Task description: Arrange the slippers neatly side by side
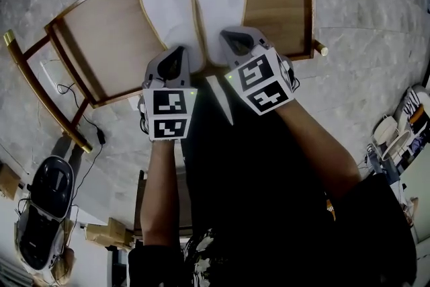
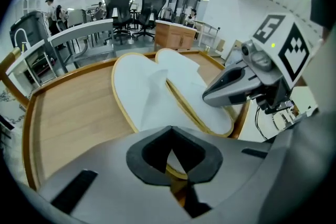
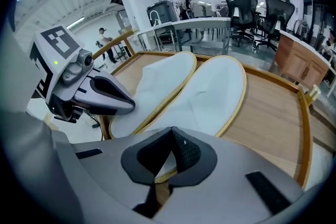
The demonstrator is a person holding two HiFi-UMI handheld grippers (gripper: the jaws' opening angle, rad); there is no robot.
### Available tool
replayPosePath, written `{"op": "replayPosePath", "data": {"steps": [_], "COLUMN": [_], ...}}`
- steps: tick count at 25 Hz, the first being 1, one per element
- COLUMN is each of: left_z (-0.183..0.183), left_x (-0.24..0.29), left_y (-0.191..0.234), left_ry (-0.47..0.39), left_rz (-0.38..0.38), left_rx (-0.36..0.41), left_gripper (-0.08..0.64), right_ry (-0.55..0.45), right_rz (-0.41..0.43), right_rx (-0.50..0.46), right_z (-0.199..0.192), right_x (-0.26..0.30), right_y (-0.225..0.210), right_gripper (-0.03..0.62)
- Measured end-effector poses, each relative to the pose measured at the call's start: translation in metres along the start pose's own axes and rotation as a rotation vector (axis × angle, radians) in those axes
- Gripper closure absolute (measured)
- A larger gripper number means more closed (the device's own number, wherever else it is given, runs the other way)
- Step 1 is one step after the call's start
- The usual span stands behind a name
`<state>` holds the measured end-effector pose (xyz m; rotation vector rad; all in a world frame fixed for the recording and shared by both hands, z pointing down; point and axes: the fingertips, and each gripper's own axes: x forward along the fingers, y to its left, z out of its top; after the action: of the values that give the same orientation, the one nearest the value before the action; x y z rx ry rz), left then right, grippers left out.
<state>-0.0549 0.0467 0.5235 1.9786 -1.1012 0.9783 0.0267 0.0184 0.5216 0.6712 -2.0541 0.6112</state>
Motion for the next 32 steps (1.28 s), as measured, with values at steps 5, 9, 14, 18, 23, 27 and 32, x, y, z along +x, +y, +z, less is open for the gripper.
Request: {"op": "replayPosePath", "data": {"steps": [5,9,14,18,23,27,32], "left_z": [-0.004,-0.002,0.003,0.033,0.107,0.168,0.230], "left_x": [-0.002,-0.004,-0.027,-0.061,-0.142,-0.211,-0.296], "left_y": [0.008,0.010,0.010,0.010,0.012,0.004,-0.007], "left_ry": [-0.005,-0.006,-0.026,-0.130,-0.445,-0.638,-0.861], "left_rz": [0.009,0.019,0.049,0.075,0.138,0.201,0.307], "left_rx": [-0.006,0.014,0.022,-0.013,-0.042,0.007,0.093], "left_gripper": [0.557,0.557,0.557,0.557,0.557,0.557,0.557], "right_ry": [0.006,-0.023,-0.092,-0.215,-0.465,-0.695,-0.888], "right_rz": [0.006,-0.015,-0.017,0.034,0.010,-0.022,-0.147], "right_rx": [-0.026,-0.054,-0.079,-0.090,-0.115,-0.095,-0.128], "right_z": [0.004,0.010,0.032,0.063,0.125,0.172,0.219], "right_x": [0.005,0.002,-0.021,-0.050,-0.127,-0.202,-0.279], "right_y": [0.006,0.006,0.013,0.021,0.030,0.027,0.018], "right_gripper": [0.594,0.592,0.592,0.592,0.592,0.594,0.594]}}
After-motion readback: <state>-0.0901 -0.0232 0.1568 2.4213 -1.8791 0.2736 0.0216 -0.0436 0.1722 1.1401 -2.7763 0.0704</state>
